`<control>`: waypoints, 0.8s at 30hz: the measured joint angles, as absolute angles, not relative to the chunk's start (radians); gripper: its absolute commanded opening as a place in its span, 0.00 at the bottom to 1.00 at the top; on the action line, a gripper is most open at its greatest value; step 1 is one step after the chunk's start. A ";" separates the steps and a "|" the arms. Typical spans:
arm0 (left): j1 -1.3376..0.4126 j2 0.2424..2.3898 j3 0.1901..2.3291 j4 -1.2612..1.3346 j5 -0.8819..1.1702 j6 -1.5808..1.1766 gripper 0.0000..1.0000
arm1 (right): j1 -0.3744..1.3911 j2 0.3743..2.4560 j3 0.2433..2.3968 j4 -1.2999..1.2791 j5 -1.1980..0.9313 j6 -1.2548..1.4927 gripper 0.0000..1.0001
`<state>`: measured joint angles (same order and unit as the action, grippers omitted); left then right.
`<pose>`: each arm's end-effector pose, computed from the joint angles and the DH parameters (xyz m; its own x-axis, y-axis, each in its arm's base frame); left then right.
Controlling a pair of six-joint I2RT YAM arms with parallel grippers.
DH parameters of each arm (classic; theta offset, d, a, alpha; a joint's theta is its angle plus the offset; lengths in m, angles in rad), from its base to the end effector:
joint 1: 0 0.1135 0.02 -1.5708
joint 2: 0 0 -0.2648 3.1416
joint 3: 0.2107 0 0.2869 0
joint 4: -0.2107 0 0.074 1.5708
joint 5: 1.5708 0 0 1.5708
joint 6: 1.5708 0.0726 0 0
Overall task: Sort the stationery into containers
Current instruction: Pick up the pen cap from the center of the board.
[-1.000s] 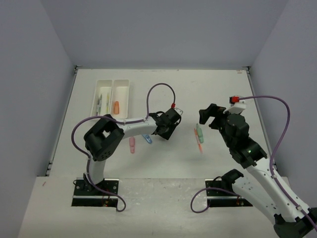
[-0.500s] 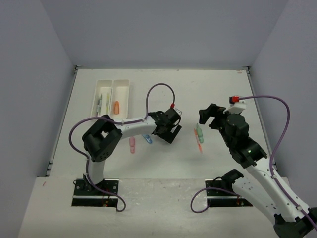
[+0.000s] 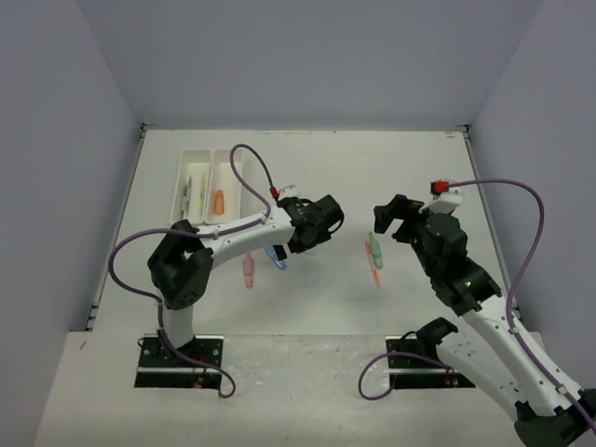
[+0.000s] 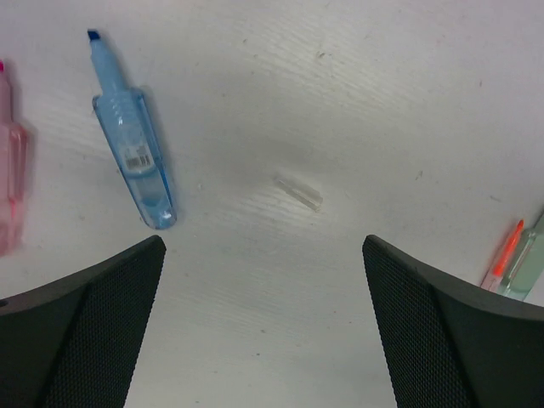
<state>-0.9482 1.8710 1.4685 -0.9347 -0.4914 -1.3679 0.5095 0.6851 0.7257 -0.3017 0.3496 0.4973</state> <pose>0.2680 -0.3146 0.1775 -0.7535 -0.4312 -0.4963 -0.4242 0.8956 -0.1342 0.2131 0.0906 0.3157 -0.2788 0.3576 -0.8913 -0.0413 0.9227 0.3832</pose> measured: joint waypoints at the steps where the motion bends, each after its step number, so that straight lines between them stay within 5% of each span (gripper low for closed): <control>1: -0.958 1.885 1.485 -0.977 -0.497 -1.458 0.92 | 0.509 0.684 0.724 -0.300 0.350 0.497 0.99; 4: -0.975 1.922 1.508 -1.037 -0.502 -1.651 0.84 | 0.509 0.682 0.715 -0.299 0.347 0.498 0.99; 7: -0.975 1.964 1.534 -1.064 -0.499 -1.776 0.64 | 0.509 0.682 0.712 -0.299 0.346 0.498 0.99; 11: -0.960 2.078 1.667 -1.111 -0.481 -1.854 0.60 | 0.509 0.678 0.712 -0.299 0.346 0.497 0.99; 15: -0.941 2.146 1.719 -1.124 -0.457 -1.890 0.46 | 0.509 0.672 0.712 -0.299 0.346 0.497 0.99; 24: -0.912 2.181 1.716 -1.131 -0.420 -1.901 0.38 | 0.509 0.661 0.712 -0.299 0.346 0.497 0.98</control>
<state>-0.9121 2.1810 1.7159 -1.1309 -0.4199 -1.9013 0.5095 0.6605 0.7116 -0.2985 0.3460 0.4973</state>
